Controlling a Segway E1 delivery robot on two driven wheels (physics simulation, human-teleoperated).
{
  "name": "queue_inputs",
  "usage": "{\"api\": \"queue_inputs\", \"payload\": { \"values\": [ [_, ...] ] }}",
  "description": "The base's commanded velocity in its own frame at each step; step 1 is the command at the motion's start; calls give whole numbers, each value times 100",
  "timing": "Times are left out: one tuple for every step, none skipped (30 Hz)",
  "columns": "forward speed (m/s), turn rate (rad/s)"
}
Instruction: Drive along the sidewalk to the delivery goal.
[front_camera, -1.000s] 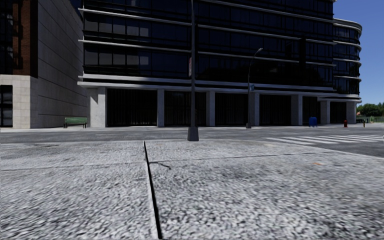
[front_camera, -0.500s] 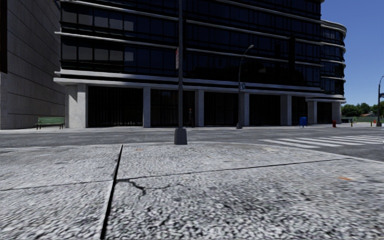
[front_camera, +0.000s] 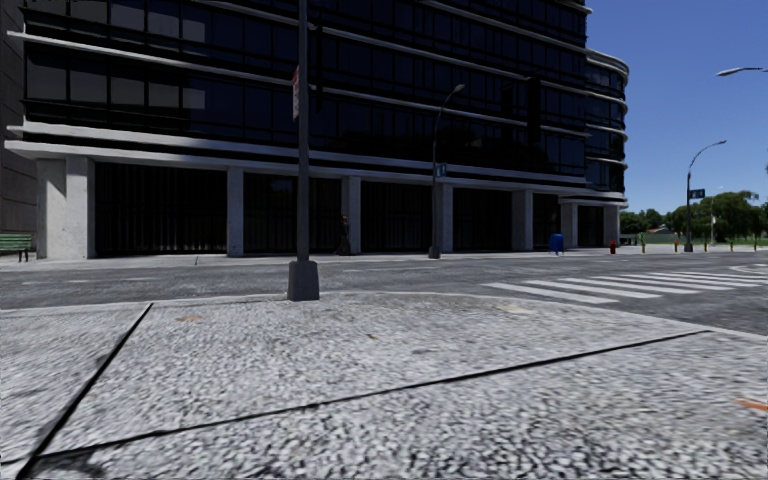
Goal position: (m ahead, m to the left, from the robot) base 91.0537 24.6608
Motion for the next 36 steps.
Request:
{"api": "queue_inputs", "payload": {
  "values": [
    [200, -40],
    [200, -40],
    [200, -40],
    [200, -40],
    [200, -40],
    [200, -40],
    [200, -40],
    [200, -40],
    [200, -40],
    [200, -40],
    [200, -40],
    [200, -40],
    [200, -40],
    [200, -40],
    [200, -40],
    [200, -40],
    [200, -40],
    [200, -40],
    [200, -40],
    [200, -40],
    [200, -40],
    [200, -40],
    [200, -40],
    [200, -40],
    [200, -40],
    [200, -40],
    [200, -40],
    [200, -40],
    [200, -40],
    [200, -40],
    [200, -40],
    [200, -40],
    [200, -40],
    [200, -40],
    [200, -40],
    [200, -40]
  ]
}}
